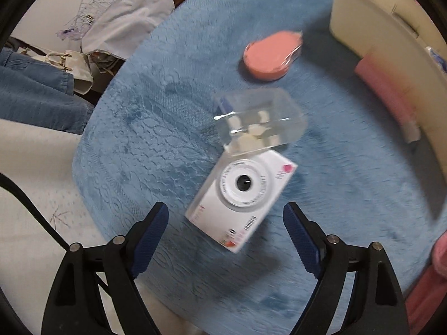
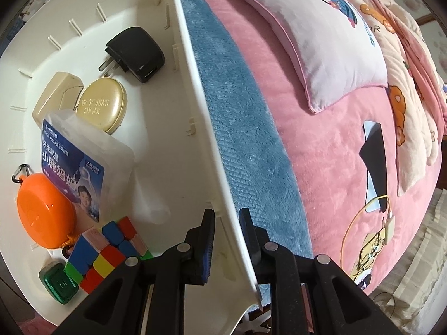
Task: Organize rigid objects
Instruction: 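Move the left tool to the white round-lens toy and grasp it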
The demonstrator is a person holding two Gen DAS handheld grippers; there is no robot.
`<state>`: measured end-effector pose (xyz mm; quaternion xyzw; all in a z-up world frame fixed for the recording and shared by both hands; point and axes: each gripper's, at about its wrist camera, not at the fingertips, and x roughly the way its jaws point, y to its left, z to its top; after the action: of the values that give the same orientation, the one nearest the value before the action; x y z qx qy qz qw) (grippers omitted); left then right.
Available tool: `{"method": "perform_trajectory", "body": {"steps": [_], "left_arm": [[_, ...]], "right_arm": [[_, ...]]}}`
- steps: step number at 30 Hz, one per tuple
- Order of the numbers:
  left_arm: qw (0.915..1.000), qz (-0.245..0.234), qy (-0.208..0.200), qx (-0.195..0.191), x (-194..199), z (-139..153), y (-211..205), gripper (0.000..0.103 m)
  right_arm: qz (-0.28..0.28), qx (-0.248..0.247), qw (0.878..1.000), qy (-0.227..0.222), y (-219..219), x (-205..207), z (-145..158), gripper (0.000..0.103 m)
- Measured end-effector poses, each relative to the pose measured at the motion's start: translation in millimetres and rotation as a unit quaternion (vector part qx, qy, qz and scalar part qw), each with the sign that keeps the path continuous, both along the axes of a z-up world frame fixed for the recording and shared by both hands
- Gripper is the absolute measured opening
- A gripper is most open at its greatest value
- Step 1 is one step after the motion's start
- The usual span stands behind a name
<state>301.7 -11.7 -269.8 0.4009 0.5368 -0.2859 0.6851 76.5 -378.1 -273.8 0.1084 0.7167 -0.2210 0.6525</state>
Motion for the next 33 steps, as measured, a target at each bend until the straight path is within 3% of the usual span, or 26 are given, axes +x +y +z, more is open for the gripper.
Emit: {"method": "perform_trajectory", "body": {"steps": [15,24,33], "left_arm": [[0.9984,-0.021,0.053,0.005,18,-29,-7,0.098],[0.9938,0.007,0.107,-0.030,35,-32,5,0.098],[0.9946,0.011,0.087,-0.054,12,-21,21,0.082]], "right_arm": [[-0.009,-0.006,1.000,0.009,0,2,-2,0.021],[-0.009,-0.008,1.000,0.011,1,3,-3,0.021],[-0.010,-0.013,1.000,0.012,2,3,-2,0.022]]}}
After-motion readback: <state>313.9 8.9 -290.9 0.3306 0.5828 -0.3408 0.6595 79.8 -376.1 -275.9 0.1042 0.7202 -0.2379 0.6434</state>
